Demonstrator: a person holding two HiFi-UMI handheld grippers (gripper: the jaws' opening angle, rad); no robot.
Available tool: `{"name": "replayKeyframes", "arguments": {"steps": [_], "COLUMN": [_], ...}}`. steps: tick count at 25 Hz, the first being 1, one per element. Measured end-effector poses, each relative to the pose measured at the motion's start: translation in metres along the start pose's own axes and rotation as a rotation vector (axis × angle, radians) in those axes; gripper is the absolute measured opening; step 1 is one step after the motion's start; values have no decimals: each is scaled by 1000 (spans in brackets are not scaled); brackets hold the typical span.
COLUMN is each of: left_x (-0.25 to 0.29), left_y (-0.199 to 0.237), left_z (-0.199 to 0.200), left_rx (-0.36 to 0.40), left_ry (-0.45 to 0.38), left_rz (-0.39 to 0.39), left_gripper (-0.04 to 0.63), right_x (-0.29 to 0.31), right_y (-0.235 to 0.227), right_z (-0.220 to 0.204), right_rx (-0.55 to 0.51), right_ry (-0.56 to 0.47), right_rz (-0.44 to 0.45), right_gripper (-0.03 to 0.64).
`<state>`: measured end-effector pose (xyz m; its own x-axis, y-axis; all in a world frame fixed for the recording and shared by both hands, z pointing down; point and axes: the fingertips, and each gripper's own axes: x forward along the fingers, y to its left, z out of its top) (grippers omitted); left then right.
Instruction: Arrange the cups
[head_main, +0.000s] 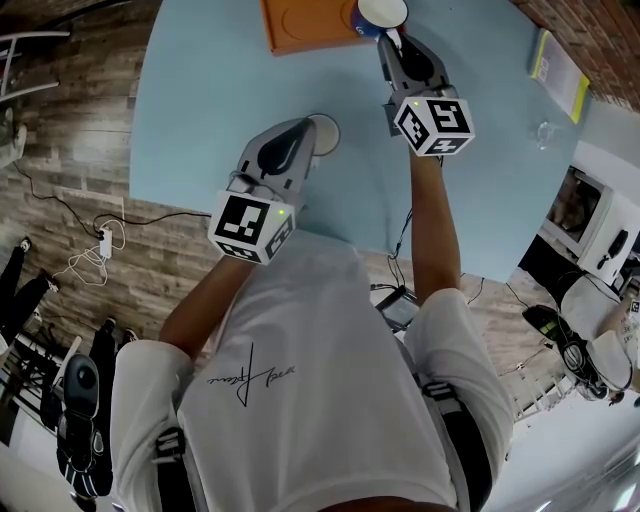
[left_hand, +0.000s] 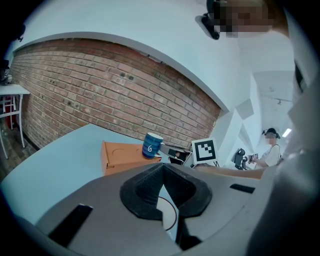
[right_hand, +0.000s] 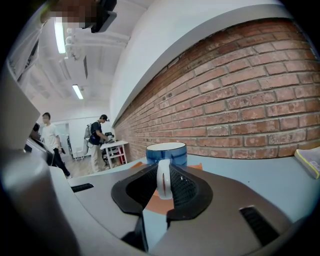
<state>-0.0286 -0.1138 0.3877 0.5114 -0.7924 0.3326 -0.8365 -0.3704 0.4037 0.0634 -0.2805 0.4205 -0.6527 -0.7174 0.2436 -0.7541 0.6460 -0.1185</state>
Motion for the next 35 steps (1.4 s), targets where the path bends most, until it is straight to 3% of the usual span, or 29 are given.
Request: {"name": "replayKeyframes", "arguments": {"steps": [22, 29, 35], "left_x": [7, 8, 3], "left_y": [12, 18, 9], "left_z": [-4, -4, -9], "left_rx": [-11, -22, -26], "left_ry": [34, 38, -3], "left_rz": [-12, -26, -23], "left_gripper": [6, 6, 6], "right_x": [16, 17, -11], "right_y": [2, 8, 3], "right_z": [-10, -9, -9], "right_rx": [-11, 30, 32], "right_ry": [-61, -80, -78], "right_rz": [-38, -46, -68], "right_gripper": [74, 74, 86]}}
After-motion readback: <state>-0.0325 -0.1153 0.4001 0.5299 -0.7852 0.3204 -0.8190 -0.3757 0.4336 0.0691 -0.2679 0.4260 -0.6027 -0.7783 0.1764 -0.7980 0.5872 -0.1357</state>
